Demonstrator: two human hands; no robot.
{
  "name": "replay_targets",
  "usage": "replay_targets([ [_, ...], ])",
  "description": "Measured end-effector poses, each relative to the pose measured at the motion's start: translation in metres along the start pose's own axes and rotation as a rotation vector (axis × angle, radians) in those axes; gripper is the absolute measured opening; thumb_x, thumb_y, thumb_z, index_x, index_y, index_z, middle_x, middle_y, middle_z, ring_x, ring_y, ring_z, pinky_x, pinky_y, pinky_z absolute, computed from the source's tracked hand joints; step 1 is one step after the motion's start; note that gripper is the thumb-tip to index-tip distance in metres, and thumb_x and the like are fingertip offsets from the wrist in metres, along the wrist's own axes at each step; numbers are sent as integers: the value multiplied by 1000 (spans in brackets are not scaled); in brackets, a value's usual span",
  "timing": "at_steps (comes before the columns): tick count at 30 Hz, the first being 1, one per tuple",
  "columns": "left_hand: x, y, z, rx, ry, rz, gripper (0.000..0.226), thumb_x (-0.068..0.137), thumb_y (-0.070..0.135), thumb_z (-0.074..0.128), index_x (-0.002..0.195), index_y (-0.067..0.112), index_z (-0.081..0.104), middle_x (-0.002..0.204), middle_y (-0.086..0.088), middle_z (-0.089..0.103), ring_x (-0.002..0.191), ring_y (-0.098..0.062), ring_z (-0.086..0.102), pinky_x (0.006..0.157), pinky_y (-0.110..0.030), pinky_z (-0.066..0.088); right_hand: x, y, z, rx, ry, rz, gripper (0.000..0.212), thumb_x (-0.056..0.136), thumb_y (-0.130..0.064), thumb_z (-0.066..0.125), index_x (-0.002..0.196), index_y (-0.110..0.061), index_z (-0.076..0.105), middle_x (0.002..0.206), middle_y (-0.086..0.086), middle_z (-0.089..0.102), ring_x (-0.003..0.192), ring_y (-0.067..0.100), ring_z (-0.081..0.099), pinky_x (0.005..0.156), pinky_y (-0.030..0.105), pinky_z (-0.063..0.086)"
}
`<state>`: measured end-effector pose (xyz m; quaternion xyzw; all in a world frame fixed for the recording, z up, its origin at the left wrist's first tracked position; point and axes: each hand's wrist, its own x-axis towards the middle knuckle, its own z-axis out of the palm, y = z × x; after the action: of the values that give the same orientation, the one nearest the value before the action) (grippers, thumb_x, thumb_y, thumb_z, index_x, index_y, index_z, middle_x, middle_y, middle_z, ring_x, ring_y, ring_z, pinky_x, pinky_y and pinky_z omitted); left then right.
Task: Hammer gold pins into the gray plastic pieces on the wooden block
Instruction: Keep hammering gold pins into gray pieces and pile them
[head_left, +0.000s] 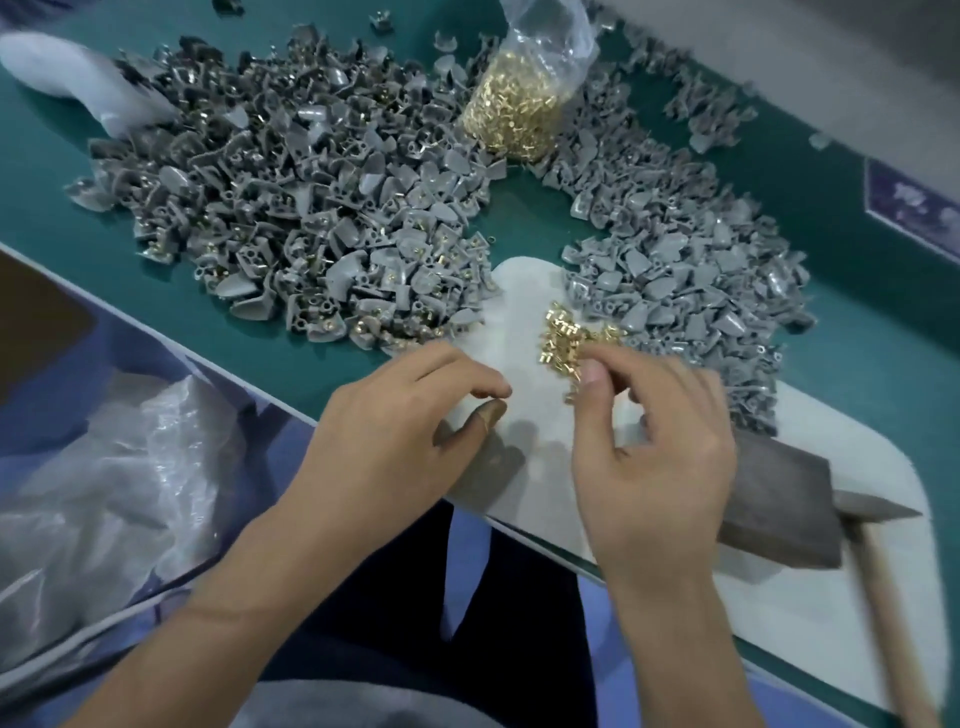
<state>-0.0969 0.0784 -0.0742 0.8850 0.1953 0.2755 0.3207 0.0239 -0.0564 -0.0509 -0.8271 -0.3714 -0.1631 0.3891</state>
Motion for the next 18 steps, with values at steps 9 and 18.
replay_targets([
  [9,32,38,58,171,-207,-56,21,92,51,63,111,45,59,102,20,51,98,-7,55,62,-30,32,1,78,-68,-277,-44,300,17,99,-22,61,105,-19,76,94,3,67,94,31,55,79,29,34],
  [18,48,51,62,299,-227,-102,10,94,45,65,91,36,64,93,17,57,88,-9,55,59,-30,32,-1,80,-62,-318,-11,321,19,98,-35,60,104,-27,77,93,-1,63,91,26,48,79,39,42],
])
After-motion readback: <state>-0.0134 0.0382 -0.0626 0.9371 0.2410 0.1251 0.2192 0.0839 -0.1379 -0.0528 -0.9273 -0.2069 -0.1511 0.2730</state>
